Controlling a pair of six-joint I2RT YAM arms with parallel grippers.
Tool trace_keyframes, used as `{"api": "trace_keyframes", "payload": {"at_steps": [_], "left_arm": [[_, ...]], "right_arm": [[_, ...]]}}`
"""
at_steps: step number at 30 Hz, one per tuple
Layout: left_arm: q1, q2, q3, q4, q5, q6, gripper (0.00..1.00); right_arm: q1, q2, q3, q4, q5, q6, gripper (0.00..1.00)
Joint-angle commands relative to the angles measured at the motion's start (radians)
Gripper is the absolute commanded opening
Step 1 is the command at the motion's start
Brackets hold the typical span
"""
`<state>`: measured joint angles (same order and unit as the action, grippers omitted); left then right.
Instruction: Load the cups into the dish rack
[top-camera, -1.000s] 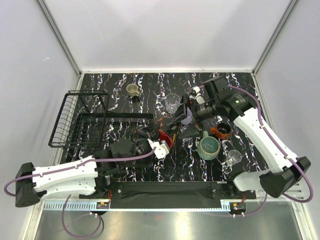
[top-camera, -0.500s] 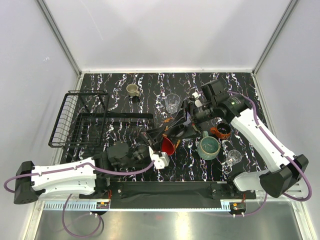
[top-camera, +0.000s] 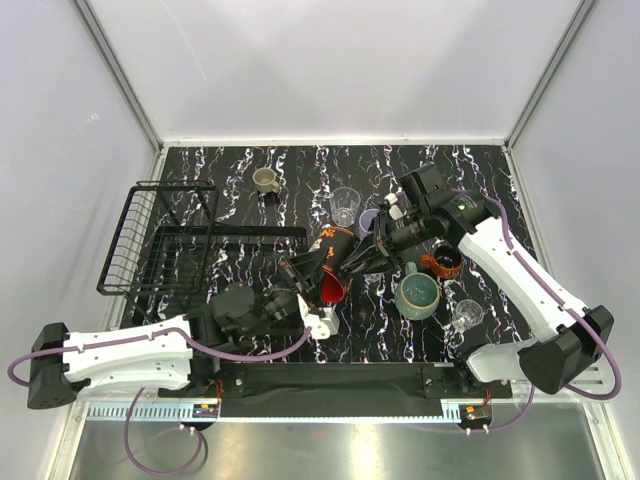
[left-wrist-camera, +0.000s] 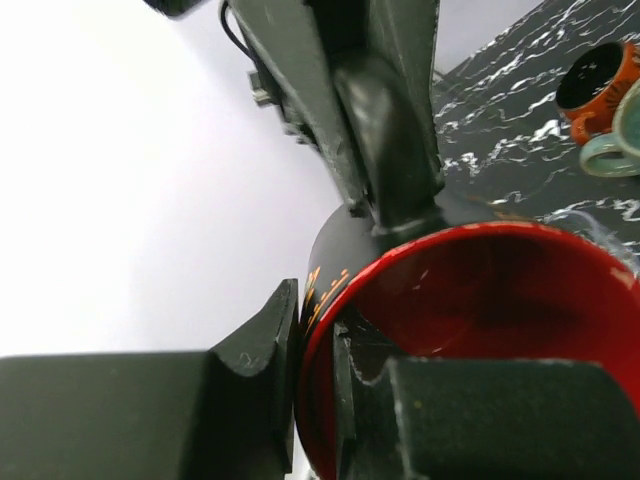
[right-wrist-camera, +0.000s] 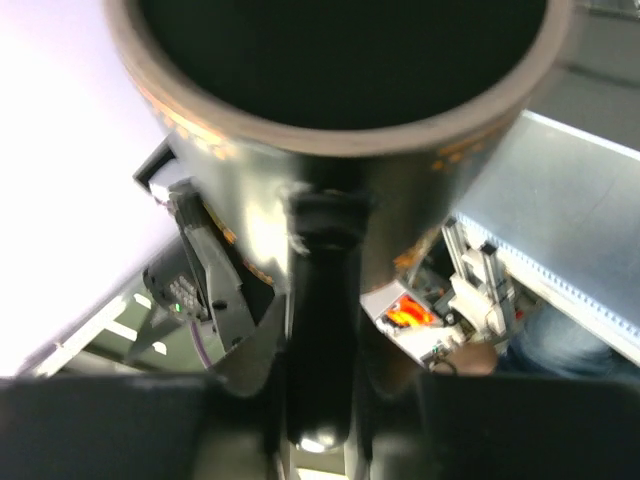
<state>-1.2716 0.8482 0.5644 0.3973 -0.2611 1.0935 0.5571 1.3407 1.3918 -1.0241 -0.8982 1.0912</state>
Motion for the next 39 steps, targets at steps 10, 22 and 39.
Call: {"api": "trace_keyframes", "payload": {"at_steps": [10,22,39], "left_arm": [[-0.014,-0.029,0.104,0.273,-0.003,-0.044,0.16],[-0.014,-0.248,0.221,-0.046,-0.108,-0.508,0.76],[-0.014,-0.149,0.91,-1.256,-0.558,-1.486,0.99]], "right_arm": [[0.06,0.006,0.105,0.013,0.068,-0.152,0.0],[0.058,0.043,0.191,-0.001,0.37,-0.421,0.0],[0.386,0.191,0.182,0.373,1.038,-0.663,0.0]]}}
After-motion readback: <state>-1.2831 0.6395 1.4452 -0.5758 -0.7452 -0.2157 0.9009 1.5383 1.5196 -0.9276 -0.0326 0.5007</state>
